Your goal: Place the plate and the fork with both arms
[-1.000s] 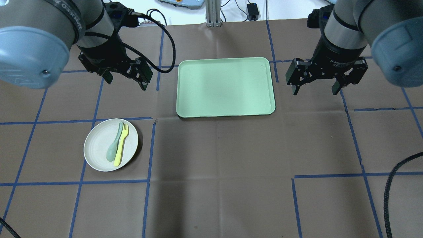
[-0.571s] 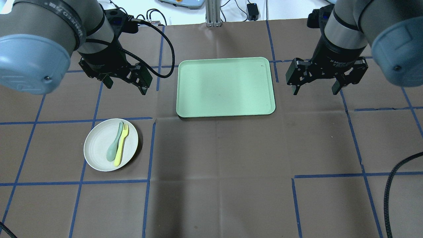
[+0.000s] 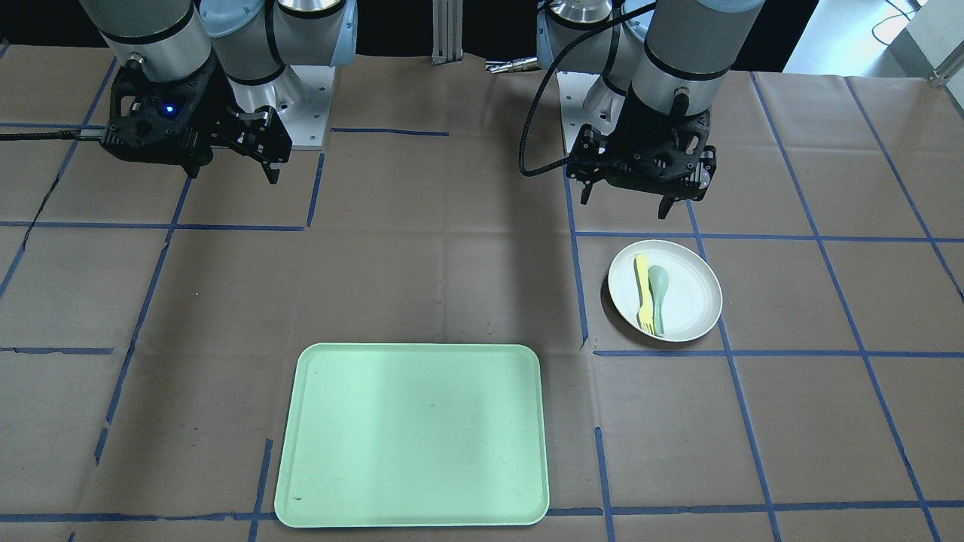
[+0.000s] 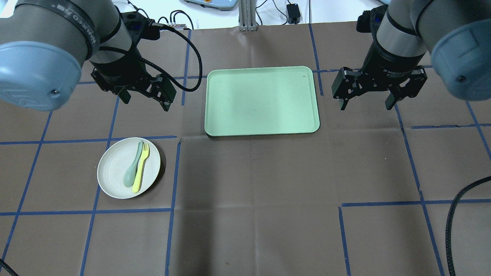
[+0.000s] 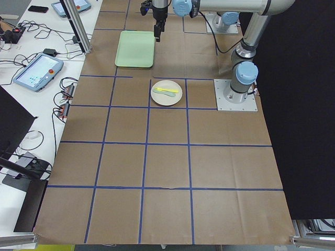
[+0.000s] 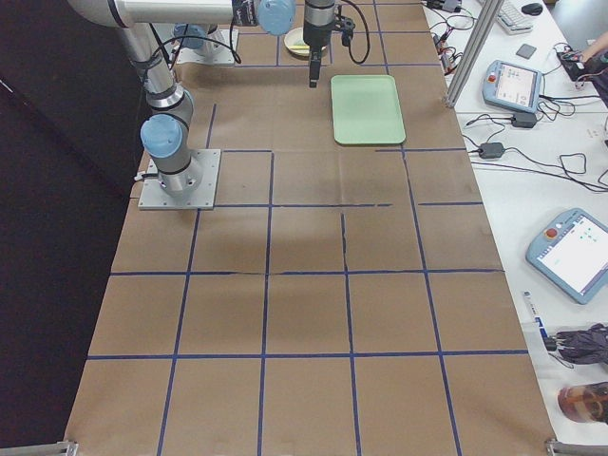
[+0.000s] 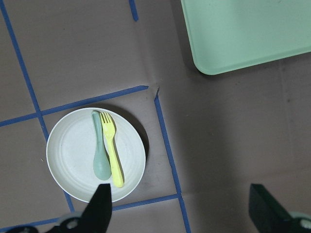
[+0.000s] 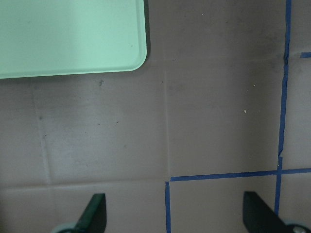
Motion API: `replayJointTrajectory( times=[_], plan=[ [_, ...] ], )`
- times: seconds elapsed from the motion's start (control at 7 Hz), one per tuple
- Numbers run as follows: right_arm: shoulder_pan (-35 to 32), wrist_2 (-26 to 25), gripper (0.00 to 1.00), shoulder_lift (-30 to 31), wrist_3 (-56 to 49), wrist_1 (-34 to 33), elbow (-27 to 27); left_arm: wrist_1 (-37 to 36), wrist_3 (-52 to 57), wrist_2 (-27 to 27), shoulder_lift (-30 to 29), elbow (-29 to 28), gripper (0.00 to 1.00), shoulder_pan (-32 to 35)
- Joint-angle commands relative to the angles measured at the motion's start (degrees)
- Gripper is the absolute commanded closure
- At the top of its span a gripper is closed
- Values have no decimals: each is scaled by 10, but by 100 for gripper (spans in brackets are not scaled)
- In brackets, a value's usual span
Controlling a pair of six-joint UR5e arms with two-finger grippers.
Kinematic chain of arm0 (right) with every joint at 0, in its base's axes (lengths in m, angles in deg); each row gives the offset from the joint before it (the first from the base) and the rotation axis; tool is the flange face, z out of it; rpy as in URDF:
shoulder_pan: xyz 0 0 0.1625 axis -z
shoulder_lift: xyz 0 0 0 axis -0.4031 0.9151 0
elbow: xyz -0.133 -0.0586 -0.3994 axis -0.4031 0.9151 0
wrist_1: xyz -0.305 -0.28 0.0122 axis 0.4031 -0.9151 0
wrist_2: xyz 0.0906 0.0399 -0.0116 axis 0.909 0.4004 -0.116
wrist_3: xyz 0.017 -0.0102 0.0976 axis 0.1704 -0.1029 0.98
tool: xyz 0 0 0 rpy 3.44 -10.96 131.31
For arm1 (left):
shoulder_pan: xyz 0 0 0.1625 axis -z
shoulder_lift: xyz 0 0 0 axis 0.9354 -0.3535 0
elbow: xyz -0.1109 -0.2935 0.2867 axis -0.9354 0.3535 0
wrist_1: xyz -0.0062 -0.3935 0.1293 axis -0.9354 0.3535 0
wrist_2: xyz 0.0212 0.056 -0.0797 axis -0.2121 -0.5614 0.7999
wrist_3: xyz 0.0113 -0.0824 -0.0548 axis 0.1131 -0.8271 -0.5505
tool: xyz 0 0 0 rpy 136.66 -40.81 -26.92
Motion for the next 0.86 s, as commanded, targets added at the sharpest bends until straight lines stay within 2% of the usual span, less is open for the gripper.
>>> replayJointTrajectory(
  times=[0.0,0.43,0.71],
  plan=[
    [0,0,0,0,0,0,0,3,4,-4,1,0,0,1],
    [1,0,0,0,0,-1,0,4,4,-6,0,5,0,-2],
    [1,0,0,0,0,-1,0,-5,86,-6,1,51,0,-25]
  ],
)
